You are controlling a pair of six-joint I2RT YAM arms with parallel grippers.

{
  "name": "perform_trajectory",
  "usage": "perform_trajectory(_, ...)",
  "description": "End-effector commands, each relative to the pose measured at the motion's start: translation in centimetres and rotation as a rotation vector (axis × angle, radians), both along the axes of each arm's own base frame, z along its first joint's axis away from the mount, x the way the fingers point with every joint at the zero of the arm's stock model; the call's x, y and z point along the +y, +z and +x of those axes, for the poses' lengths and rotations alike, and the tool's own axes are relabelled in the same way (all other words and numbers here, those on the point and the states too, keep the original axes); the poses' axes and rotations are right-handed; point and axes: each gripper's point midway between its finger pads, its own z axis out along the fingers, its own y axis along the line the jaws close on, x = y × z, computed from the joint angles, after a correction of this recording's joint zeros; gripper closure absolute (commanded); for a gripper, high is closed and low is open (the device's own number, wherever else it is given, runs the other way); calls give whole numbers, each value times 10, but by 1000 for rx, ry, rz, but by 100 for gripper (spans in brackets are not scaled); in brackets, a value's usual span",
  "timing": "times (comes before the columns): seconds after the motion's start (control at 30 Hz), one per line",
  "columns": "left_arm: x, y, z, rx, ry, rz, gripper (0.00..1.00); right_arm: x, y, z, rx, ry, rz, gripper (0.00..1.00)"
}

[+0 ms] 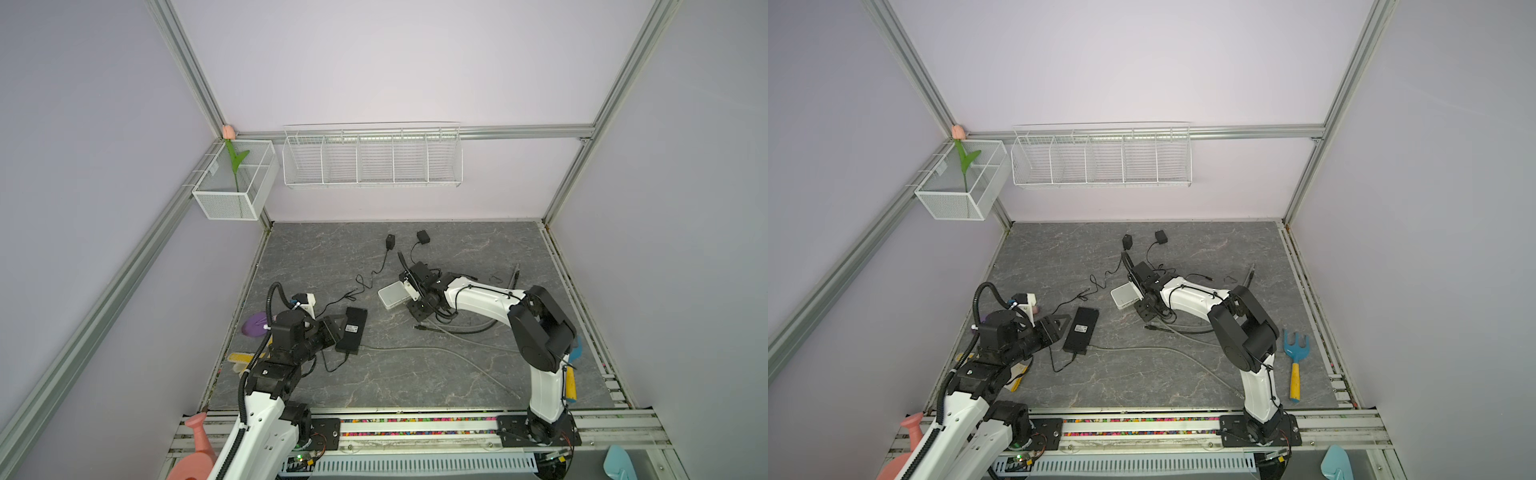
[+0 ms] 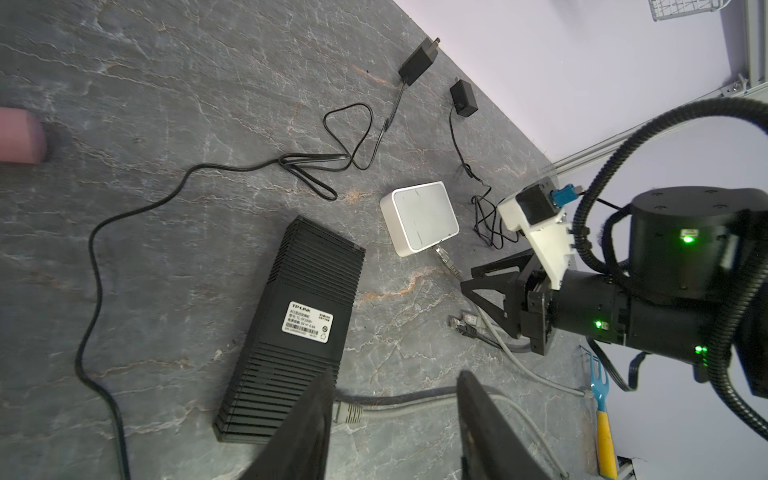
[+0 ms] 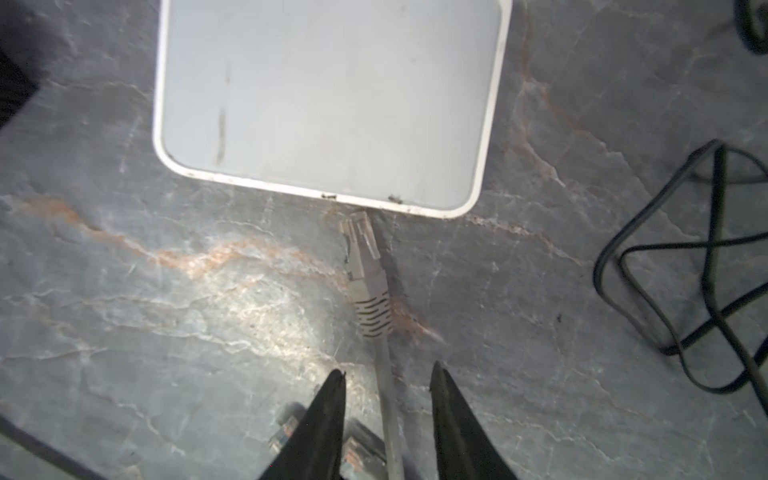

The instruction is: Insert the plug into the switch port

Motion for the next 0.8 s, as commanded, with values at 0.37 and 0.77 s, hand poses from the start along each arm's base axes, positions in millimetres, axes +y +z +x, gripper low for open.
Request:
perform_trajectory(0.37, -22, 26, -3, -60, -101, -123, 50, 9, 36, -12, -21, 80, 107, 94)
perform_trajectory(0.77, -73, 60, -9, -176, -275, -304, 44, 61, 128, -112, -56, 510, 505, 94)
